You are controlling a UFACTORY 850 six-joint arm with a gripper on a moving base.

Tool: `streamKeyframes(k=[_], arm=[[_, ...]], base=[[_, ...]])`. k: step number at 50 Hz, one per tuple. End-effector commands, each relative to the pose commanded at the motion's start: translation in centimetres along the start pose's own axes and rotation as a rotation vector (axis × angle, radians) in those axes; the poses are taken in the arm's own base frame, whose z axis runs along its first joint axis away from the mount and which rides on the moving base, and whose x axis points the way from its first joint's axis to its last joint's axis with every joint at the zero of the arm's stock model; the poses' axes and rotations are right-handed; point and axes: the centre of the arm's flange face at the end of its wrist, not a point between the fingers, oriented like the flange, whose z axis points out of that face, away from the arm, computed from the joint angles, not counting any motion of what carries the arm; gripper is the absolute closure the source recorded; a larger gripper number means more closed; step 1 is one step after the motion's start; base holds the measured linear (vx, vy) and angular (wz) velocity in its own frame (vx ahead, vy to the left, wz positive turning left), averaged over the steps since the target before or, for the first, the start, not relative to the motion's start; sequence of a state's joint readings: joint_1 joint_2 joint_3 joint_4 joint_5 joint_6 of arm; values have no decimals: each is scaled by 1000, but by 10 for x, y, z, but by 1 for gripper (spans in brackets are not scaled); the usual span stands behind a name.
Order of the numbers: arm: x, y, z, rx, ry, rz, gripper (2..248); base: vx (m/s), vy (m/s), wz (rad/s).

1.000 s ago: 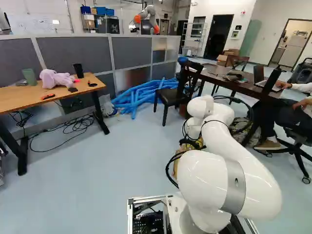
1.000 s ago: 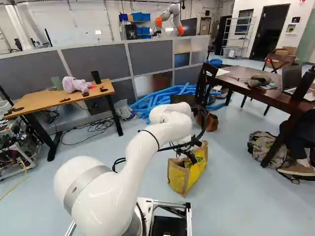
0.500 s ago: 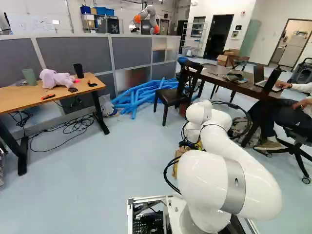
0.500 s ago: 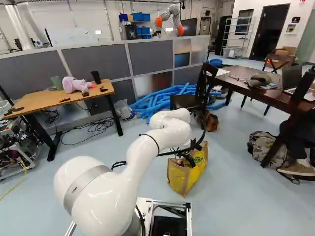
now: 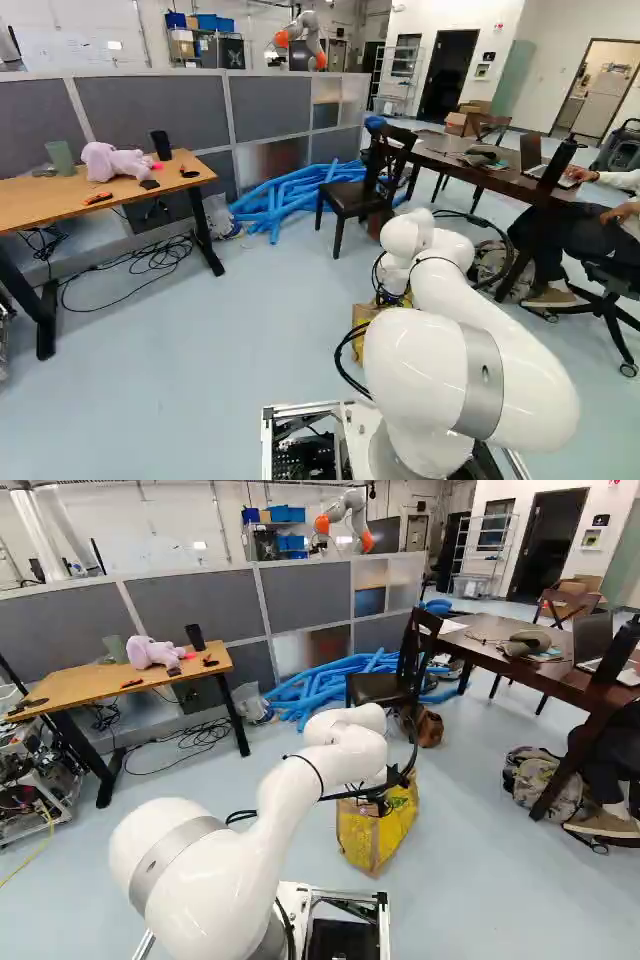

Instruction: Pick up the bag on the ground and place it on the table

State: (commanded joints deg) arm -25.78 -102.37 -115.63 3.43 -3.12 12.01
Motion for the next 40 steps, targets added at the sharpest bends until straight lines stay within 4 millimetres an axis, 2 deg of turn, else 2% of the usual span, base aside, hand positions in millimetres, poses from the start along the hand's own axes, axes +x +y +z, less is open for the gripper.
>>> streamKeyframes(k=[1, 2, 6, 7, 23, 40], arm=[[0, 0, 0, 0, 0, 0, 162], [0, 0, 0, 0, 0, 0, 198], [0, 0, 0, 0, 0, 0, 198], [0, 0, 0, 0, 0, 0, 228], [0, 0, -2, 0, -1, 0, 229], [3, -6, -24, -2, -12, -7, 229]], base=[[0, 0, 0], [0, 0, 0], [0, 0, 0], [0, 0, 0], [0, 0, 0], [0, 0, 0]])
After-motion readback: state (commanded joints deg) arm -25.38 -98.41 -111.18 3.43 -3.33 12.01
